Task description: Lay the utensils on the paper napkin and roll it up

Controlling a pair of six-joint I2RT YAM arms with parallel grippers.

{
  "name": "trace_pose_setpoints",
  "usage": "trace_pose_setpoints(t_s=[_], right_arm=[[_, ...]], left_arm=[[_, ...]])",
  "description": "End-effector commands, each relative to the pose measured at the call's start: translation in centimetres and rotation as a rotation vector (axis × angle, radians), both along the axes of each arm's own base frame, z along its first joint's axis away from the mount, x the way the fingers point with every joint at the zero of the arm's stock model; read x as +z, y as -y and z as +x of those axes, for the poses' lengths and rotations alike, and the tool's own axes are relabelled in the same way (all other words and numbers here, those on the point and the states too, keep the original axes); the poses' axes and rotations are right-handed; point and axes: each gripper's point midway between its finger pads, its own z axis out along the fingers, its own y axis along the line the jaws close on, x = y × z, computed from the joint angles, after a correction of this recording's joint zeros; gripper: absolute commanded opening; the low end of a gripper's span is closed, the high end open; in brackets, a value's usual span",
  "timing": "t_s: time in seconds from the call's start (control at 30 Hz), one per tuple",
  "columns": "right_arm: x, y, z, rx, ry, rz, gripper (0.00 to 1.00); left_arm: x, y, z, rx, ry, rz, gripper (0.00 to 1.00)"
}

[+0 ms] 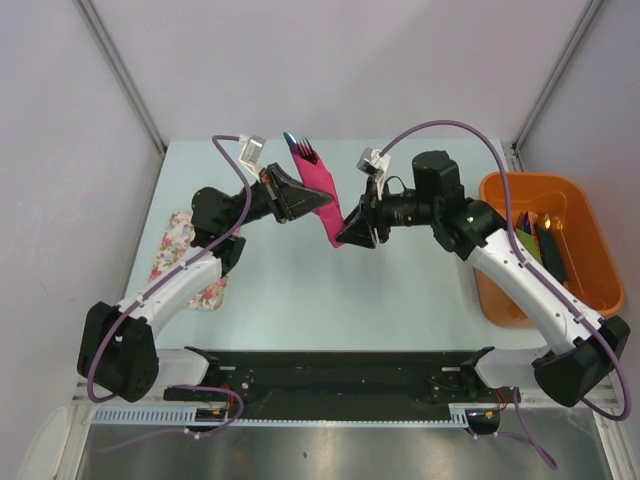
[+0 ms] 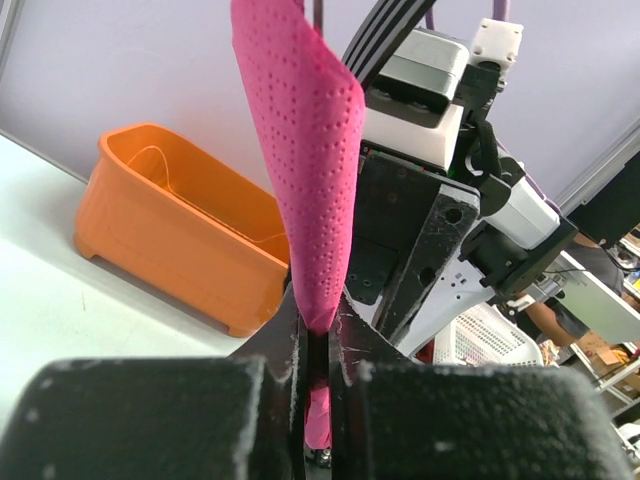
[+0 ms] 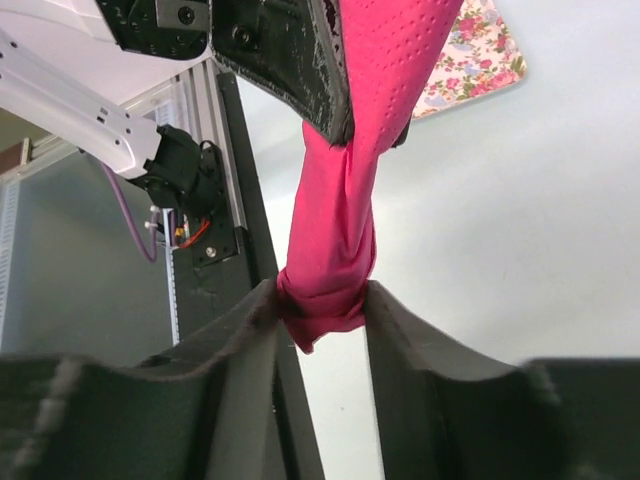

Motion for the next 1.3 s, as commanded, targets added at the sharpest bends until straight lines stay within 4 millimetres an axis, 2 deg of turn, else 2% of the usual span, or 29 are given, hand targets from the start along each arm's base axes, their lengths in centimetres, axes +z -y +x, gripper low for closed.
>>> trace_pose_setpoints(t_s=[0.0, 0.1, 0.3, 0.37, 0.43, 0.47, 0.53, 0.57, 0.6, 0.83, 0.9, 1.03, 1.13, 1.23, 1.27], right_arm=[[0.9, 1.4, -0.5, -0.016, 0.048, -0.006, 0.37], [0.9, 1.6, -0.3, -0.021, 0.030, -0.001, 0.29], [1.0, 2.5, -0.2, -0.020, -0.006, 0.003, 0.20], [1.2, 2.6, -0.3, -0.018, -0.015, 0.006, 0.20], [1.2, 2.7, -0.6, -0.009, -0.034, 0.008, 0.25], [1.2, 2.7, -0.8, 0.002, -0.041, 0.011, 0.23], [1.1, 2.7, -1.1, 0.013, -0.059, 0.015, 0.14], [1.0, 2.7, -1.3, 0.023, -0.068, 0.016, 0.04], [0.8, 2.8, -1.3, 0.027, -0.074, 0.017, 0.01], [-0.1, 3.2, -1.9, 0.061, -0.292, 0.086, 0.00], [0.0, 3.0, -2.0, 0.069, -0.334, 0.112, 0.05], [-1.4, 3.0, -1.7, 0.046, -0.372, 0.115, 0.14], [-2.4, 3.7, -0.7, -0.007, -0.317, 0.074, 0.28], [-1.7, 4.7, 0.9, -0.063, -0.245, 0.056, 0.39], [-0.7, 5.0, 1.1, -0.072, -0.215, 0.059, 0.41]], left_arm=[[2.9, -0.4, -0.6, 0.004, 0.116, -0.044, 0.00], [3.1, -0.4, -0.5, 0.002, 0.123, -0.047, 0.00], [3.5, -0.5, -0.3, 0.007, 0.132, -0.049, 0.00], [3.4, -0.6, -0.2, 0.007, 0.132, -0.047, 0.00], [3.4, -0.5, -0.2, 0.006, 0.132, -0.048, 0.00], [3.4, -0.6, -0.1, 0.008, 0.129, -0.048, 0.00], [3.6, -0.5, -0.1, 0.008, 0.133, -0.053, 0.00], [3.7, -0.6, 0.0, 0.011, 0.130, -0.054, 0.00], [3.8, -0.6, 0.1, 0.014, 0.132, -0.056, 0.00], [4.8, -1.6, 1.4, 0.052, 0.118, -0.076, 0.00], [5.2, -1.6, 1.6, 0.057, 0.117, -0.085, 0.00], [5.9, -1.8, 1.7, 0.062, 0.106, -0.101, 0.00], [6.1, -1.8, 1.7, 0.060, 0.106, -0.103, 0.00], [6.0, -1.8, 1.5, 0.054, 0.112, -0.097, 0.00], [5.8, -1.8, 1.5, 0.054, 0.111, -0.095, 0.00]])
